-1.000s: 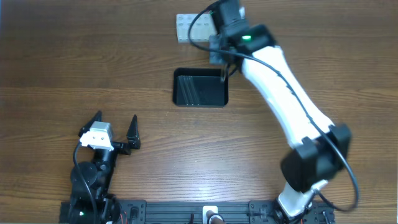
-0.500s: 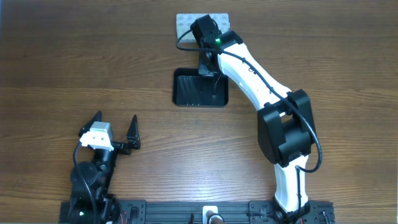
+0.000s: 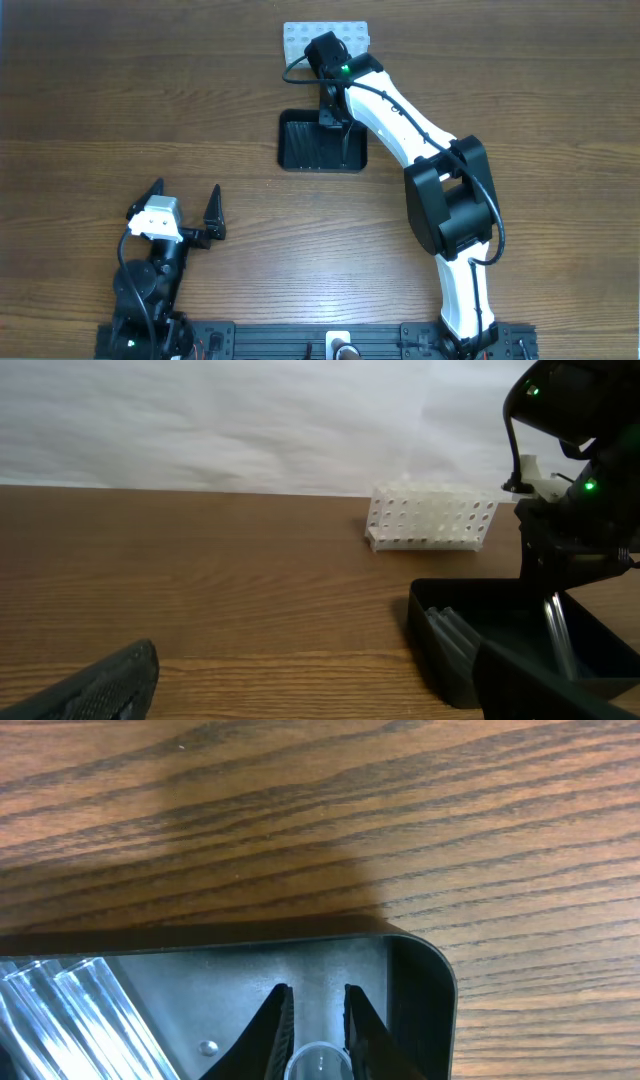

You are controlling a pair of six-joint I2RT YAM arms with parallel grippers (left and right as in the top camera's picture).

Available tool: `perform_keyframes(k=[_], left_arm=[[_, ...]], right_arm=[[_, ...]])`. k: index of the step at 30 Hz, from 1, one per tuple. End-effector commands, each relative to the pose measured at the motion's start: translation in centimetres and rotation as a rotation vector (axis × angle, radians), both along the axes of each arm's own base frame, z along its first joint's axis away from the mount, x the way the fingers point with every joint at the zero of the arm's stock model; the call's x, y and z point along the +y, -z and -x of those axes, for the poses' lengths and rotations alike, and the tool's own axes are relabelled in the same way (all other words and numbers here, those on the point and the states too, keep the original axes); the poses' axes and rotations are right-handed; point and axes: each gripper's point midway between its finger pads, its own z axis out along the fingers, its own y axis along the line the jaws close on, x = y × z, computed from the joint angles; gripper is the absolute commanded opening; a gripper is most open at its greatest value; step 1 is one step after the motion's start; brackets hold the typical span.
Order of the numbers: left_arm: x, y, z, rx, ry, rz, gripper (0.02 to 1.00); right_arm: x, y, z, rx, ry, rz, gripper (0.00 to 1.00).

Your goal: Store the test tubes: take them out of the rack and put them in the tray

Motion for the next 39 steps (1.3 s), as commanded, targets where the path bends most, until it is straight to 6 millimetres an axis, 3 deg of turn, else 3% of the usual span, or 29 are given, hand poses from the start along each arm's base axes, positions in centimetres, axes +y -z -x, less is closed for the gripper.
perform_keyframes(k=[1, 6, 10, 13, 16, 21, 24, 26, 29, 31, 39], left_arm=[[-0.1, 0.2, 0.0, 0.0, 0.008, -0.01, 1.0], [-0.1, 0.2, 0.0, 0.0, 0.008, -0.01, 1.0], [-0.1, 0.2, 0.0, 0.0, 0.008, -0.01, 1.0], [-0.1, 0.2, 0.0, 0.0, 0.008, -0.01, 0.998], [-0.1, 0.2, 0.0, 0.0, 0.008, -0.01, 1.0], [-0.1, 0.2, 0.0, 0.0, 0.008, -0.01, 1.0], [-0.1, 0.2, 0.0, 0.0, 0.008, -0.01, 1.0], [-0.1, 0.2, 0.0, 0.0, 0.008, -0.01, 1.0], [-0.1, 0.2, 0.0, 0.0, 0.008, -0.01, 1.0], [-0.1, 0.2, 0.0, 0.0, 0.008, -0.01, 0.998], [-0.1, 0.2, 0.0, 0.0, 0.008, -0.01, 1.0]], right_arm=[[-0.1, 0.8, 0.0, 0.01, 0.012, 0.01, 0.211], [0.0, 0.1, -0.1, -0.004, 0.002, 0.005, 0.367], [0.1, -3.7, -0.8, -0.084, -0.056, -0.013, 0.461], [-0.6, -9.1, -2.0, -0.214, -0.122, -0.035, 0.66], [-2.8, -16.1, -3.5, -0.401, -0.189, -0.038, 0.991], [-10.8, -27.2, -3.8, -0.73, -0.112, -0.016, 0.993], [-15.6, -30.5, -1.7, -0.849, -0.064, 0.023, 0.993], [-17.9, -30.8, 0.4, -0.885, -0.036, 0.045, 0.991], [-19.7, -29.4, 3.7, -0.912, -0.022, 0.079, 0.991], [-19.8, -27.5, 6.0, -0.937, -0.051, 0.105, 0.991], [-20.1, -21.4, 12.2, -1.027, -0.055, 0.111, 0.993]])
